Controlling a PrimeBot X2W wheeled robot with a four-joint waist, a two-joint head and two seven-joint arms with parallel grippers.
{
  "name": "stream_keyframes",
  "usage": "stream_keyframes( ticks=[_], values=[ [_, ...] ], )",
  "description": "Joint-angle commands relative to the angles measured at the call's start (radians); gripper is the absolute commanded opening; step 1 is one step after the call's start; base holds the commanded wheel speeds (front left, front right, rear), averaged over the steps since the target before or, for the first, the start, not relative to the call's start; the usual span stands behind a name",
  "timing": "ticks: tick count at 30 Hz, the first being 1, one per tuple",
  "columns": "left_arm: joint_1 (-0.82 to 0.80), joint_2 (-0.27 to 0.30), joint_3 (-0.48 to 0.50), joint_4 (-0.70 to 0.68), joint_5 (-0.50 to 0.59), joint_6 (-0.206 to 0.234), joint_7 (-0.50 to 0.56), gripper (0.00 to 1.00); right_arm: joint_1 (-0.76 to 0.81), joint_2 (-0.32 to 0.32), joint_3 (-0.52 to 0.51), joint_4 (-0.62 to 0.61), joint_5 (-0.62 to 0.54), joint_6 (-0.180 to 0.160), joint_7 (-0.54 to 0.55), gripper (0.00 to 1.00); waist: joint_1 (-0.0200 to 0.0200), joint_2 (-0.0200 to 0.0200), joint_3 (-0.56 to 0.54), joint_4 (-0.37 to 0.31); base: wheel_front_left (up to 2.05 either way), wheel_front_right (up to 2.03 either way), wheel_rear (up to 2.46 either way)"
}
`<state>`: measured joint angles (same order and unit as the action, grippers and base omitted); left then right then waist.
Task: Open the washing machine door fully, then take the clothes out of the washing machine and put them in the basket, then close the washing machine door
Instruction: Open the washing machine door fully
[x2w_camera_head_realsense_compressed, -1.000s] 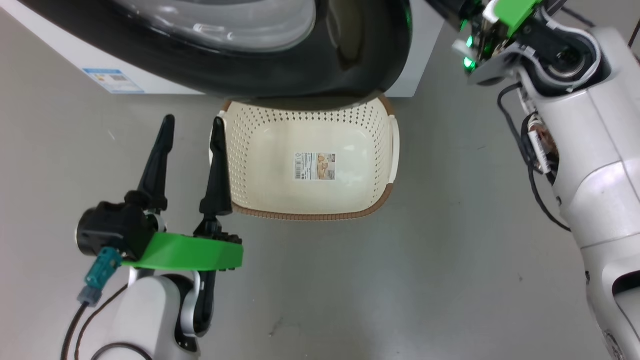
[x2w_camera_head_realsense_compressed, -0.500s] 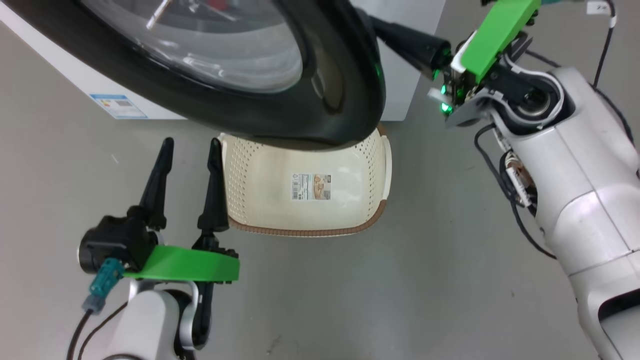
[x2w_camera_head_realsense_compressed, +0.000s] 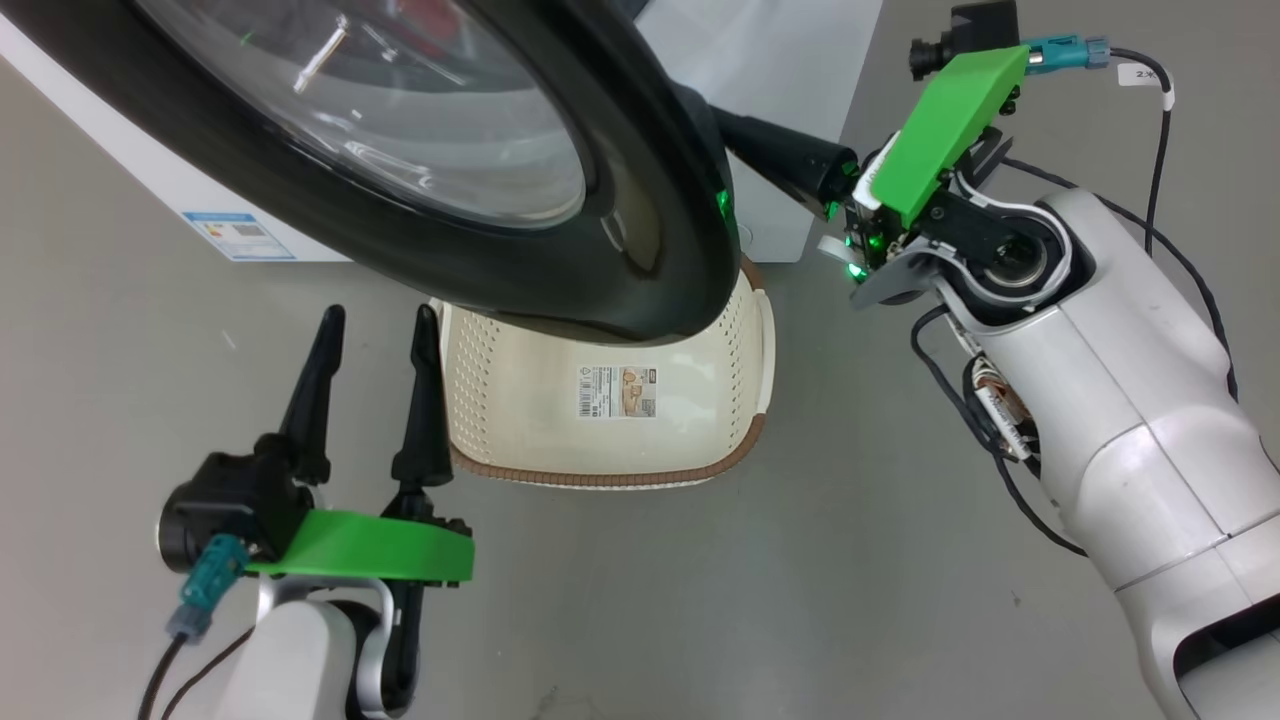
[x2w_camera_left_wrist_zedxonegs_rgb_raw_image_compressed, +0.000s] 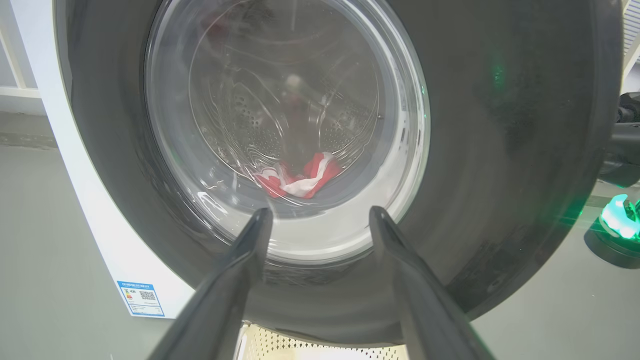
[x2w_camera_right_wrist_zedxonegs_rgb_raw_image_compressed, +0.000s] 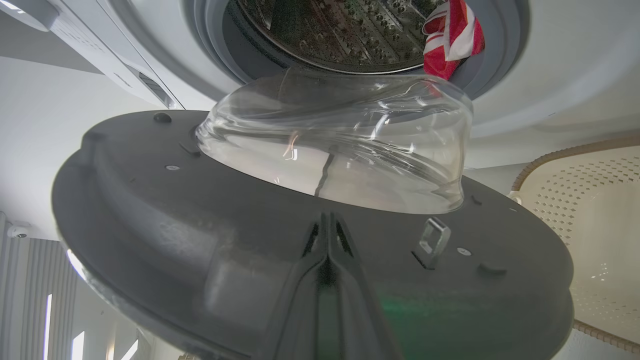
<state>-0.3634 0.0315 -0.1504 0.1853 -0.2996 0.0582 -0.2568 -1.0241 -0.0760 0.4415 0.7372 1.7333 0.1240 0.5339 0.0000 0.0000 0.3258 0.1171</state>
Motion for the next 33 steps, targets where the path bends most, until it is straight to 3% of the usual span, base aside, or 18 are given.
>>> stream_keyframes(
  ticks=[1,2,3,4,11,17,22,25,27,32,33],
  values=[
    [0.008,0.019,0.035,-0.023,0.001,0.003,-0.005,1.00,0.014,0.026,0.009,-0.032,-0.002,0.007,-0.021,0.00,0.0000,0.0000,0.001,-0.003,0.00,0.00,0.00],
    [0.007,0.019,0.036,-0.026,-0.006,0.001,-0.005,1.00,0.013,0.026,0.010,-0.034,-0.007,0.007,-0.041,0.13,0.0000,0.0000,0.002,-0.005,0.00,0.00,0.00],
    [0.006,0.019,0.038,-0.031,-0.013,-0.002,-0.005,1.00,0.013,0.026,0.013,-0.034,-0.017,0.007,-0.061,0.72,0.0000,0.0000,0.002,-0.007,0.00,0.00,0.00],
    [0.006,0.019,0.039,-0.035,-0.021,-0.003,-0.005,1.00,0.012,0.026,0.017,-0.034,-0.032,0.007,-0.083,1.00,0.0000,0.0000,0.003,-0.009,0.00,0.00,0.00],
    [0.002,0.019,0.047,-0.052,-0.029,-0.002,-0.005,1.00,0.009,0.011,0.033,-0.072,-0.175,0.007,-0.281,1.00,0.0000,0.0000,0.020,-0.035,0.00,0.00,0.00],
    [-0.008,0.019,0.059,-0.068,-0.030,-0.022,-0.005,1.00,0.015,-0.055,0.113,-0.122,-0.379,0.007,-0.507,1.00,0.0000,0.0000,0.033,-0.058,0.00,0.00,0.00],
    [-0.011,0.019,0.074,-0.076,-0.024,-0.028,-0.005,1.00,0.018,-0.094,0.190,-0.061,-0.555,0.007,-0.737,1.00,0.0000,0.0000,0.031,-0.075,0.00,0.00,0.00],
    [-0.008,0.019,0.082,-0.076,-0.016,-0.030,-0.005,1.00,0.009,-0.101,0.215,-0.016,-0.667,0.007,-0.787,1.00,0.0000,0.0000,0.031,-0.085,0.00,0.00,0.00],
    [-0.007,0.019,0.089,-0.086,-0.015,-0.032,-0.005,1.00,0.002,-0.105,0.184,-0.001,-0.766,0.007,-0.794,1.00,0.0000,0.0000,0.033,-0.091,0.00,0.00,0.00],
    [-0.001,0.019,0.098,-0.100,-0.018,-0.030,-0.005,1.00,0.079,-0.072,-0.044,-0.083,-1.105,0.007,-0.795,1.00,0.0000,0.0000,0.039,-0.098,0.00,0.00,0.00],
    [-0.001,0.019,0.098,-0.100,-0.018,-0.030,-0.005,1.00,0.079,-0.072,-0.044,-0.083,-1.105,0.007,-0.795,1.00,0.0000,0.0000,0.039,-0.098,0.00,0.00,0.00]
  ],
)
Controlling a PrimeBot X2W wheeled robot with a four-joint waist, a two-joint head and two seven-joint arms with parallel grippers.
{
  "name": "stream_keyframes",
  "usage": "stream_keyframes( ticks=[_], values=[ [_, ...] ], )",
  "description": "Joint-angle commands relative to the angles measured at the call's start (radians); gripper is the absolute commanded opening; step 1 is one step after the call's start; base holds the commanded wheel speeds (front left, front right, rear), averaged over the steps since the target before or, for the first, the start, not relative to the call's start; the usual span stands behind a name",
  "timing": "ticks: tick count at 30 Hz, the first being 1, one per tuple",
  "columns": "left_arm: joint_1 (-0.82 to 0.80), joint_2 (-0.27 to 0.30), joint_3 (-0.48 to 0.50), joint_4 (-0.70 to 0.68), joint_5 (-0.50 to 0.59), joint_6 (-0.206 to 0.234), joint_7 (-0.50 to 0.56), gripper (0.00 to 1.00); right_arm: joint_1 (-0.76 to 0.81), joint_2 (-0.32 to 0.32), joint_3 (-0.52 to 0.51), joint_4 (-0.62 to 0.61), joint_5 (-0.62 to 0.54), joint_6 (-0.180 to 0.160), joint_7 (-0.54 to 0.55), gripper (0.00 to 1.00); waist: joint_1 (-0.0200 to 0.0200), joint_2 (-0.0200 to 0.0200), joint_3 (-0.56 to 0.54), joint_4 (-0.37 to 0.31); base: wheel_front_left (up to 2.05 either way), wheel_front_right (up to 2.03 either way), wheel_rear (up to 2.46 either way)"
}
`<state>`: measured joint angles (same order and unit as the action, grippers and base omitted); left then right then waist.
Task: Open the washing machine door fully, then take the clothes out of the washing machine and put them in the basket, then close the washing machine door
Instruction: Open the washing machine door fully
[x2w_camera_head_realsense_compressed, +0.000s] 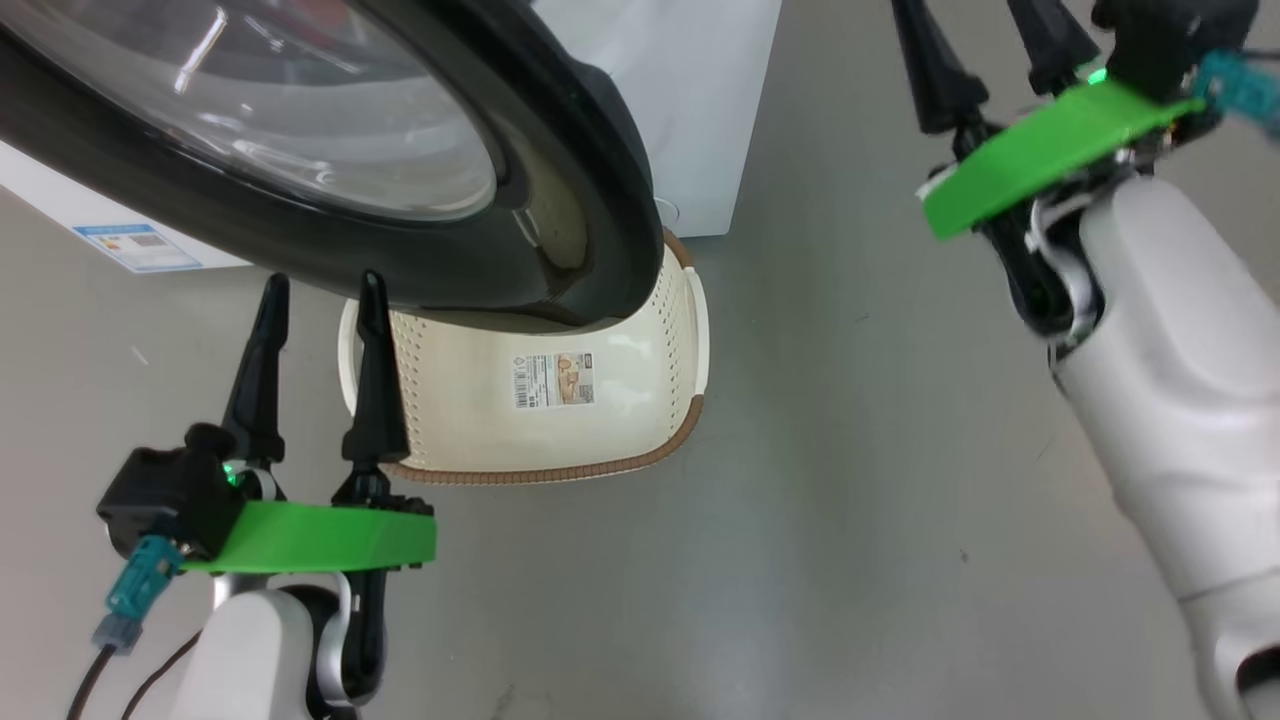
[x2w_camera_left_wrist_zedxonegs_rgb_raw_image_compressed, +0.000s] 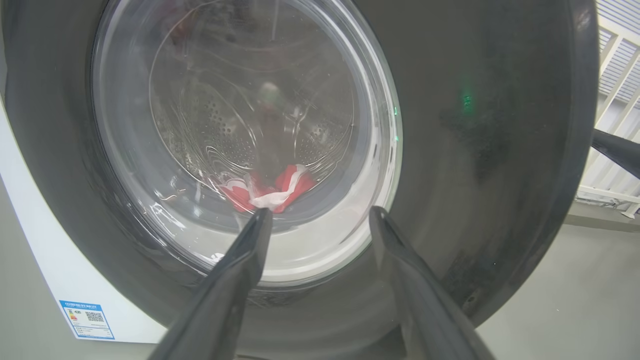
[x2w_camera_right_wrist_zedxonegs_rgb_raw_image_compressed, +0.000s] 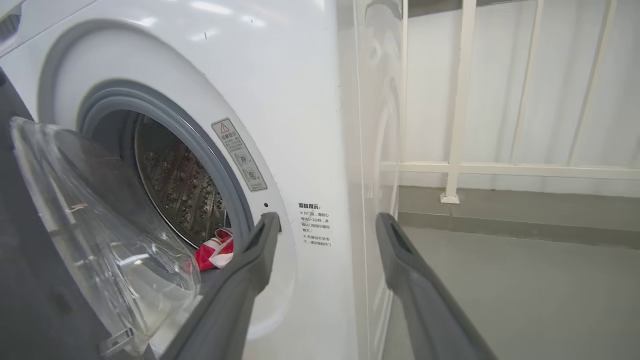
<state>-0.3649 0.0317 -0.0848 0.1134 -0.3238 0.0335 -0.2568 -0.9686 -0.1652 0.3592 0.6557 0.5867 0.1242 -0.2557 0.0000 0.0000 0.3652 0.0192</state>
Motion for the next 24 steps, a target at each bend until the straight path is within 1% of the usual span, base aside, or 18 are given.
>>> stream_keyframes(
  ticks=[1,3,5,8,11,14,18,24],
  values=[
    [0.000,0.018,0.033,-0.030,0.005,-0.005,-0.005,1.00,0.051,0.030,-0.003,-0.030,-0.027,0.007,-0.006,1.00,0.0000,0.0000,0.001,0.000,0.00,0.00,0.00],
    [0.001,0.018,0.032,-0.033,0.004,-0.004,-0.005,1.00,0.108,0.059,-0.076,-0.088,-0.142,0.007,-0.006,1.00,0.0000,0.0000,0.004,0.001,0.00,0.00,0.00],
    [0.001,0.018,0.030,-0.038,0.005,-0.004,-0.005,1.00,0.160,0.081,-0.123,-0.146,-0.230,0.007,-0.006,1.00,0.0000,0.0000,0.005,0.003,0.00,0.00,0.00],
    [0.002,0.018,0.031,-0.045,0.006,-0.004,-0.005,1.00,0.228,0.102,-0.169,-0.230,-0.323,0.007,-0.006,1.00,0.0000,0.0000,0.007,0.005,0.00,0.00,0.00],
    [0.004,0.018,0.033,-0.052,0.007,-0.003,-0.005,1.00,0.286,0.111,-0.189,-0.300,-0.377,0.007,-0.006,1.00,0.0000,0.0000,0.007,0.006,0.00,0.00,0.00],
    [0.008,0.018,0.033,-0.058,0.006,-0.001,-0.005,1.00,0.336,0.114,-0.202,-0.359,-0.400,0.007,-0.006,1.00,0.0000,0.0000,0.005,0.008,0.00,0.00,0.00],
    [0.015,0.018,0.032,-0.074,0.005,0.006,-0.005,1.00,0.399,0.115,-0.205,-0.421,-0.383,0.007,-0.006,1.00,0.0000,0.0000,0.003,0.009,0.00,0.00,0.00],
    [0.030,0.018,0.022,-0.100,0.011,0.015,-0.005,1.00,0.478,0.115,-0.210,-0.472,-0.376,0.007,-0.006,1.00,0.0000,0.0000,0.000,0.012,0.00,0.00,0.00]
  ],
)
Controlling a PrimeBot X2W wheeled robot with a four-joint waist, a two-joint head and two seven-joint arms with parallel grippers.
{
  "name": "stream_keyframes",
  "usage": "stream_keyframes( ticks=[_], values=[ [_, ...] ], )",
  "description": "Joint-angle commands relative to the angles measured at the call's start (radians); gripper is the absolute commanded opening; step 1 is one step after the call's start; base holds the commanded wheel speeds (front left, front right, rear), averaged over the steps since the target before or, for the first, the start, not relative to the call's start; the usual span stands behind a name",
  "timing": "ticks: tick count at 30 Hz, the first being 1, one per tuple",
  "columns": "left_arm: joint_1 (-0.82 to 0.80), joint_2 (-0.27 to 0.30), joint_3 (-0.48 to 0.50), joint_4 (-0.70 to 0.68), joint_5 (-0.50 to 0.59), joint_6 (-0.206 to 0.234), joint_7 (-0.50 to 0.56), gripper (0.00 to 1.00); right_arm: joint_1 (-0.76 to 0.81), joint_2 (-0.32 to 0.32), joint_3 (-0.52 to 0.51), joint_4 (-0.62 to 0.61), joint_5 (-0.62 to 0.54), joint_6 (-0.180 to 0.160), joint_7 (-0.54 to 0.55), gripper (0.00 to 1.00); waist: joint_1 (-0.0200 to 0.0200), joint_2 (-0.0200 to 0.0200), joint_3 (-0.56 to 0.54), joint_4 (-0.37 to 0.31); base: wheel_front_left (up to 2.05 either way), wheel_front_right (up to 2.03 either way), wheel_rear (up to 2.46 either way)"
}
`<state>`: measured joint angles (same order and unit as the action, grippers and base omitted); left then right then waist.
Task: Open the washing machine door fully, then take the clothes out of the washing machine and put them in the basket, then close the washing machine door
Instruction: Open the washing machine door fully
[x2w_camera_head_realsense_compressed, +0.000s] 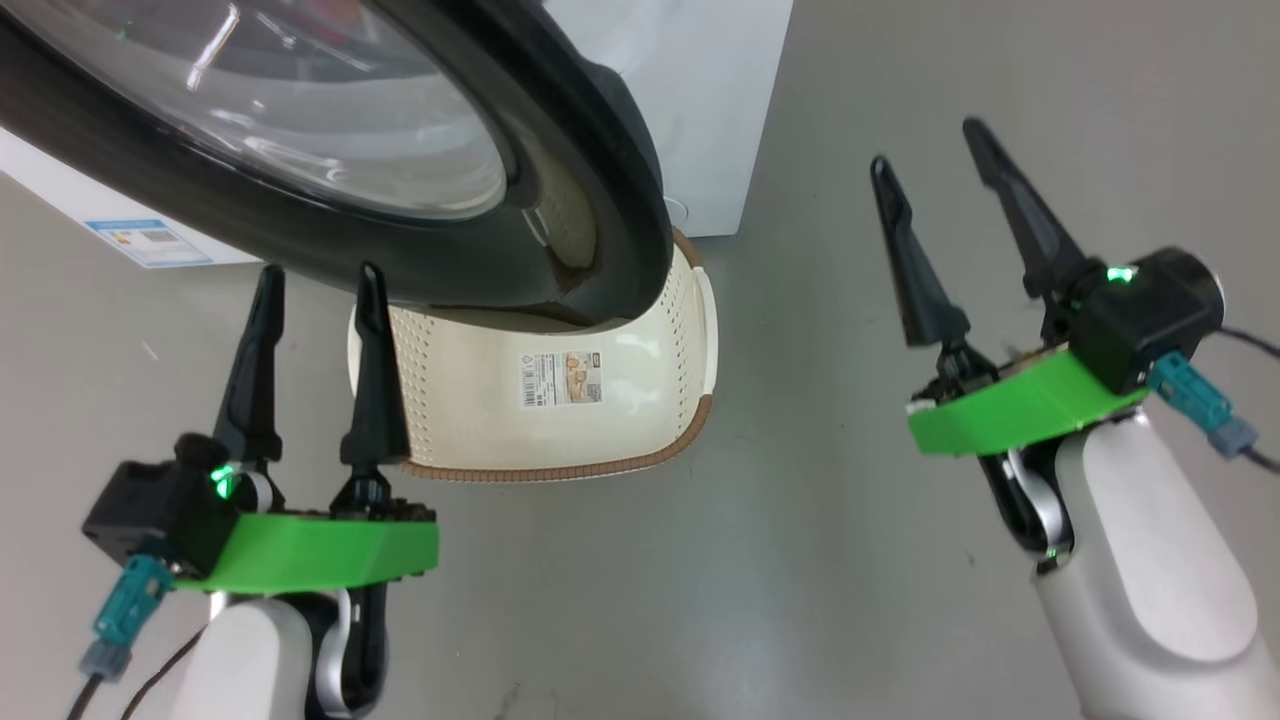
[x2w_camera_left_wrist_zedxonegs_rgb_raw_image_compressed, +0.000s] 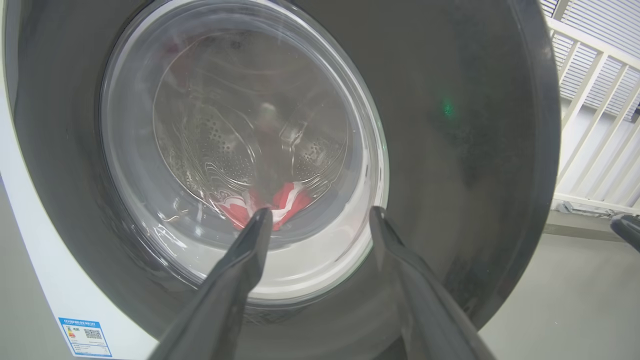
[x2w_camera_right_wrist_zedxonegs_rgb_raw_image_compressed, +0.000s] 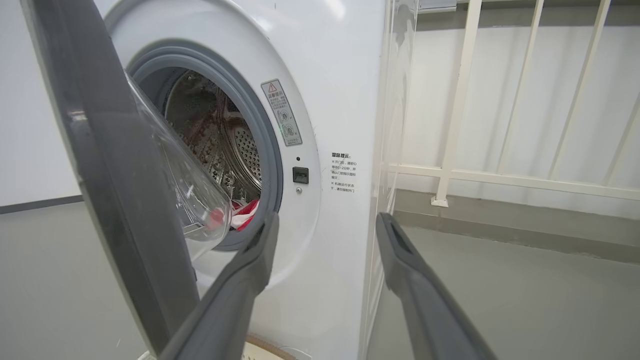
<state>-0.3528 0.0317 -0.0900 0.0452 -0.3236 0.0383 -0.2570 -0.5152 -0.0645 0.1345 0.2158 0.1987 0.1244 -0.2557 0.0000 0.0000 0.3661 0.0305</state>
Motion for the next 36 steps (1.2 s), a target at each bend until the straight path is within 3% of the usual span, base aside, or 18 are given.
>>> stream_keyframes(
  ticks=[1,20,36],
  values=[
    [0.020,0.018,0.027,-0.039,0.016,0.011,-0.005,1.00,0.036,0.014,0.014,-0.036,0.009,0.006,-0.006,1.00,0.0000,0.0000,-0.002,0.002,0.00,0.00,0.00],
    [0.069,0.018,0.006,-0.069,0.022,0.018,-0.005,1.00,0.216,0.014,0.019,-0.113,0.001,0.006,-0.006,1.00,0.0000,0.0000,-0.012,0.013,0.00,0.00,0.00],
    [0.072,0.018,0.020,-0.074,0.031,0.016,-0.005,1.00,0.221,0.014,0.023,-0.120,0.037,0.006,-0.006,1.00,0.0000,0.0000,-0.005,0.009,0.00,0.00,0.00]
  ],
)
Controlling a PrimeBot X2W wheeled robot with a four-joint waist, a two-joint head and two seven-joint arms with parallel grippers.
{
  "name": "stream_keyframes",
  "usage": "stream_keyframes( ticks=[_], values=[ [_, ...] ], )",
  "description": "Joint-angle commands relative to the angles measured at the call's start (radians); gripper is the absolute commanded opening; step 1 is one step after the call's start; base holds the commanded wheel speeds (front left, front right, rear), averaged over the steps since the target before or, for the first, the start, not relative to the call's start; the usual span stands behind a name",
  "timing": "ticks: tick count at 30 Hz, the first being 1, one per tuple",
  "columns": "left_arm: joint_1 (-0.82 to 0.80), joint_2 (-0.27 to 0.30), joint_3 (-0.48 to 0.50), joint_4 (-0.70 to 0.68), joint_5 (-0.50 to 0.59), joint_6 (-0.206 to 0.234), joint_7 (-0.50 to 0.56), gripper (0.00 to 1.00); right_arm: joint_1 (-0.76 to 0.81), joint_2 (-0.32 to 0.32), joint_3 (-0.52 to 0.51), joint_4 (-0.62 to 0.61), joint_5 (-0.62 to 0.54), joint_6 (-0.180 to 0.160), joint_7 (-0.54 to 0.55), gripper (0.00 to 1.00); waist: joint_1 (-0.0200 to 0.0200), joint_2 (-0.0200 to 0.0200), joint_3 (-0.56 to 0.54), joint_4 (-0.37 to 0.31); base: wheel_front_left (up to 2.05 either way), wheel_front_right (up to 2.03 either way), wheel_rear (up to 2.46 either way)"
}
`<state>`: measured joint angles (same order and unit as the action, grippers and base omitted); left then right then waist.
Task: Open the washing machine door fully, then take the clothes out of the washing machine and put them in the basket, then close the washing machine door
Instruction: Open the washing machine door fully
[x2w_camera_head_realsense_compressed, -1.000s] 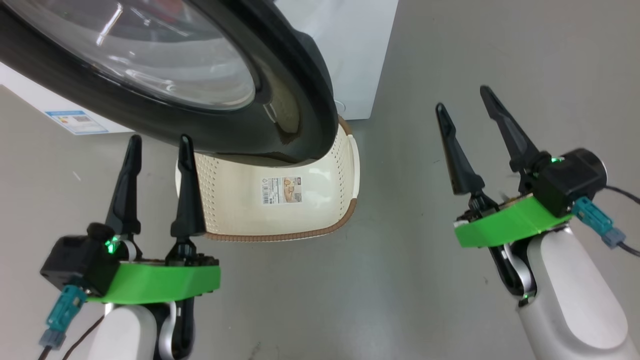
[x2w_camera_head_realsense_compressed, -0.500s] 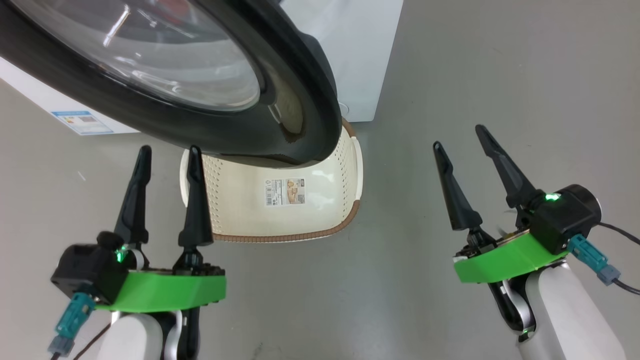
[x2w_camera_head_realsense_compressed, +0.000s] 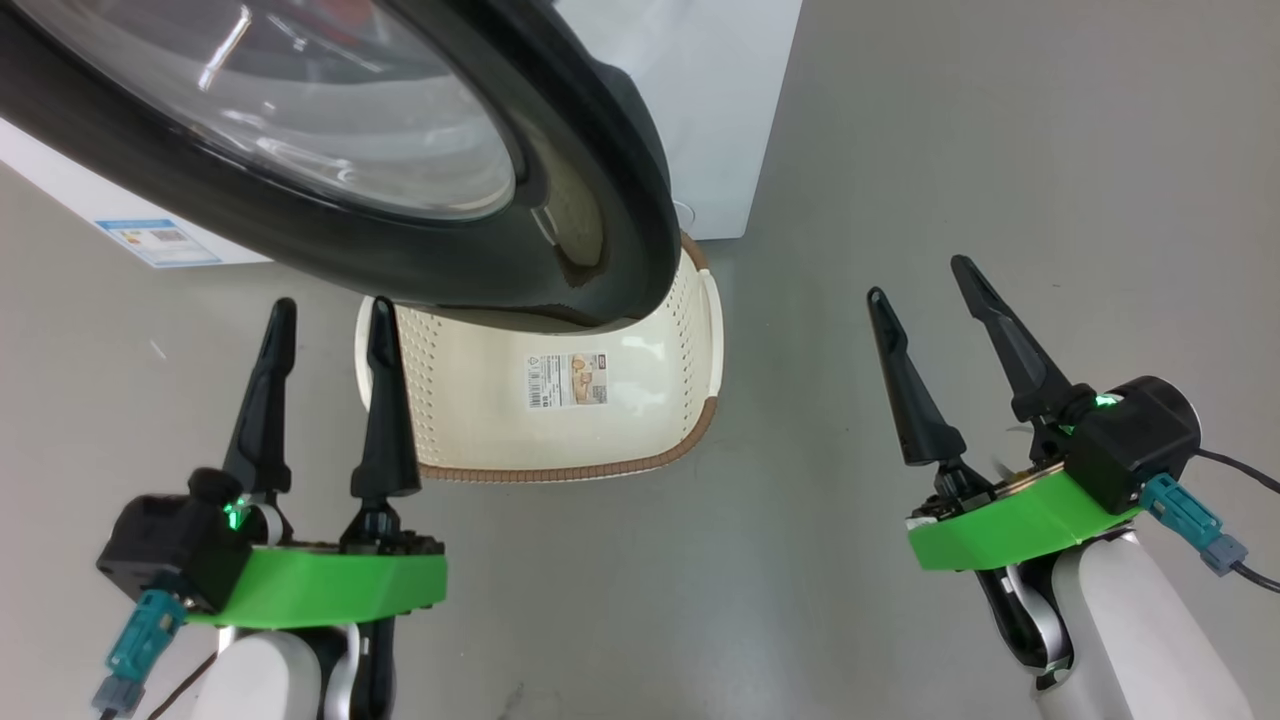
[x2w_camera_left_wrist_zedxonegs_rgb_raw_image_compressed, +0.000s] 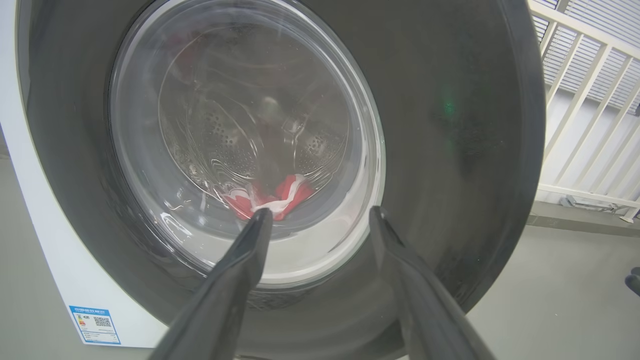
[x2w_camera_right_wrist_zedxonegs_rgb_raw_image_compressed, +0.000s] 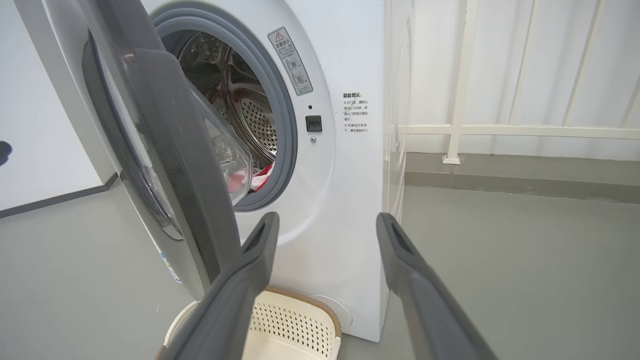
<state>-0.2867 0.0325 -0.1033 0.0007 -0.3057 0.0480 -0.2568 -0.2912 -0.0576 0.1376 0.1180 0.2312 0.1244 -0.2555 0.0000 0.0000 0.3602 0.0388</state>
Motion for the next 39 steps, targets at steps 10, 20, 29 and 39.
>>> stream_keyframes(
  ticks=[10,20,29,39],
  values=[
    [0.003,0.018,0.030,-0.038,0.020,0.005,-0.005,1.00,-0.061,0.007,0.022,-0.003,0.032,0.006,-0.006,0.00,0.0000,0.0000,0.021,0.014,0.00,0.00,0.00],
    [-0.006,0.018,0.019,-0.053,0.029,-0.006,-0.005,1.00,-0.235,0.007,0.052,0.110,0.363,0.006,-0.006,0.00,0.0000,0.0000,0.045,0.059,0.00,0.00,0.00],
    [-0.018,0.018,0.012,-0.079,0.038,0.008,-0.005,1.00,-0.454,0.007,0.166,0.239,0.684,0.006,0.067,0.00,0.0000,0.0000,0.081,0.091,0.00,0.00,0.00],
    [-0.031,0.018,-0.006,-0.082,0.021,0.016,-0.005,1.00,-0.632,-0.004,0.152,0.300,1.186,0.006,0.496,0.00,0.0000,0.0000,0.113,0.131,0.00,0.00,0.00]
  ],
)
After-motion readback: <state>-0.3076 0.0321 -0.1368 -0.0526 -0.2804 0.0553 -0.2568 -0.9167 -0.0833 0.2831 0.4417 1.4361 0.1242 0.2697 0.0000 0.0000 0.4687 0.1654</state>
